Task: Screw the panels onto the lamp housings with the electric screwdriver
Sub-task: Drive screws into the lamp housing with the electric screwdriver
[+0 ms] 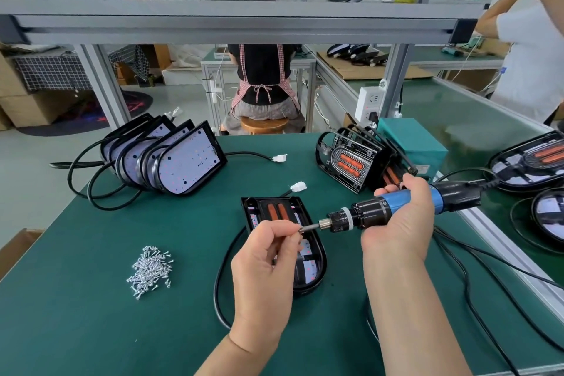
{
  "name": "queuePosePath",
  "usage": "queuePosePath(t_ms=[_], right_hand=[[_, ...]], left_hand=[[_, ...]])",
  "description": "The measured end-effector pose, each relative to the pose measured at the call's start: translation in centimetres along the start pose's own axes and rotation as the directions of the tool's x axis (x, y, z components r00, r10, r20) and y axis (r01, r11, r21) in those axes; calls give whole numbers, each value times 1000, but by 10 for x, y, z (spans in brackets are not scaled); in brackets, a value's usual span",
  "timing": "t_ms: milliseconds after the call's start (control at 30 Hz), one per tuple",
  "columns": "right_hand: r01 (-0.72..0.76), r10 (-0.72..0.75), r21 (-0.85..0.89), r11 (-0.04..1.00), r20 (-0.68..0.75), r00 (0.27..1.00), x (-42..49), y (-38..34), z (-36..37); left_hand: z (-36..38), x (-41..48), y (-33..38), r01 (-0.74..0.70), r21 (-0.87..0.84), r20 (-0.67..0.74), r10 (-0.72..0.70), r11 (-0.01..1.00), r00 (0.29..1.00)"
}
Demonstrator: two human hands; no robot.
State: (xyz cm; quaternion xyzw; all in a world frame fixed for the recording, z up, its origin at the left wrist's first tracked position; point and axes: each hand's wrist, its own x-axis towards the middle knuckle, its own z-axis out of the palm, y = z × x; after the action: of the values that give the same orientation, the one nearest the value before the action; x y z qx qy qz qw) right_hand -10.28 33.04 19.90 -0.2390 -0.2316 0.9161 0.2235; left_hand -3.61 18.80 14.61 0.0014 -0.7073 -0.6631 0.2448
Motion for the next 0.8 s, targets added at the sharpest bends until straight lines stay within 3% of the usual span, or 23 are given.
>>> queuePosePath(t_ms=[100,367,433,500,567,700,800], right_hand=[[-11,11,-12,1000,-22,1000,1,2,-1],[10,-10,-51,999,-15,1000,3,7,6],[32,-32,-52,998,2,999,5,6,10],[67,-66,-46,997,17,998,8,4,13],[130,-129,-37,991,30,991,11,2,19],[308,-302,-48,950,107,947,14,6,37],[434,-414,-63,899,205,887,18,12,53]], left_hand=[[-5,3,-1,-41,6,37,41,999,998],[-8,9,-2,23,-85,107,-14,996,994],[-18,14,-4,-19,21,65,18,1000,998],[-31,24,-6,-2,232,-22,8,973,1000],[-42,40,-11,138,422,-76,-117,896,990],[-42,68,-20,309,645,24,-423,699,906],[-34,76,-24,432,505,135,-563,747,816]])
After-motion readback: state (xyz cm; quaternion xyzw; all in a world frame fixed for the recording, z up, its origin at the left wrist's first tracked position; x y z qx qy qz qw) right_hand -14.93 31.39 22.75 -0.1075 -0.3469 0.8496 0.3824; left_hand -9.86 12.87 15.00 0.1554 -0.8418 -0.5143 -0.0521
